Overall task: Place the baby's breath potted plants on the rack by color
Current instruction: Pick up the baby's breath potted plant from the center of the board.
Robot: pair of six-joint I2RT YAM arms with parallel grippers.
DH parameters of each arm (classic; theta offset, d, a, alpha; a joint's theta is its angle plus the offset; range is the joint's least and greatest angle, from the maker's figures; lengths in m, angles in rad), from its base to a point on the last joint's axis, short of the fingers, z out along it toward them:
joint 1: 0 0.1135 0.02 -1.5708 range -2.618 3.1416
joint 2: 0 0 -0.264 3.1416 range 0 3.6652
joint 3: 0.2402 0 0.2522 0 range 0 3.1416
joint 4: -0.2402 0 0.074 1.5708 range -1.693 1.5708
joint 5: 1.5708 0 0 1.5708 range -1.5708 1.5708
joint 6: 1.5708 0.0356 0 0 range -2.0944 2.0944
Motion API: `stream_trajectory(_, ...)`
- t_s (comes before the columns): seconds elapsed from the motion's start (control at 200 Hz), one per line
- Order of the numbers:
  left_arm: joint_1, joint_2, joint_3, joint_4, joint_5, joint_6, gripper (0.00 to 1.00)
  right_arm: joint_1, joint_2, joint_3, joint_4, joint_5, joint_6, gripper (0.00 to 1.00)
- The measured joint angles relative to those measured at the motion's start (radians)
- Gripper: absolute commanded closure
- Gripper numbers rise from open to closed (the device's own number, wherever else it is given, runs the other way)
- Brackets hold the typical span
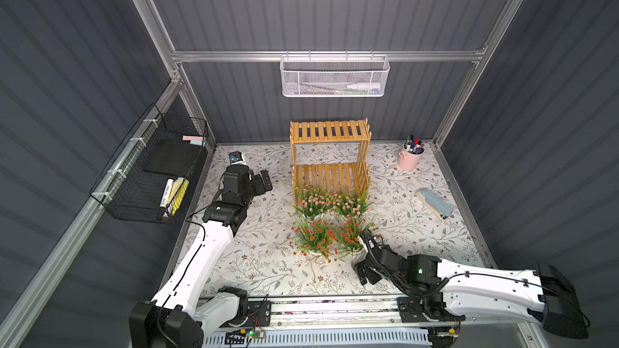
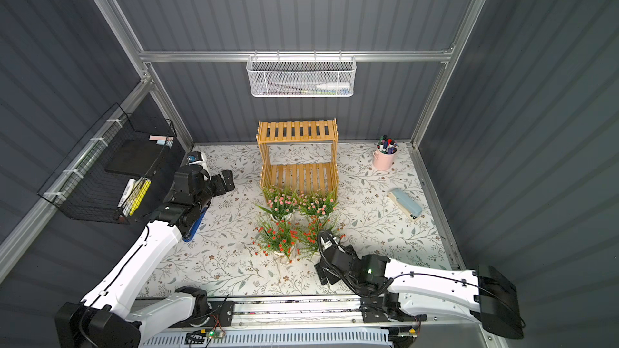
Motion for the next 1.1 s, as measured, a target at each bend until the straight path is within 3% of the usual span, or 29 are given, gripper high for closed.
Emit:
stream_trajectory(0.53,0.000,0.000,0.001,-0.055,-0.001,0.003,0.01,-0.081,0.061,-0.192,0.502,0.031,-0.163,0.01)
stream_trajectory(0.825,0.000,0.000,0.007,-0.088,-0.005,0.004,0.01,-0.163,0.104,-0.218,0.645,-0.024,-0.236,0.01)
stream_trajectory(1.101,0.000,0.004,0.009,-0.111,-0.007,0.005,0.01,-0.196,0.269,-0.146,0.712,-0.073,-0.288,0.01)
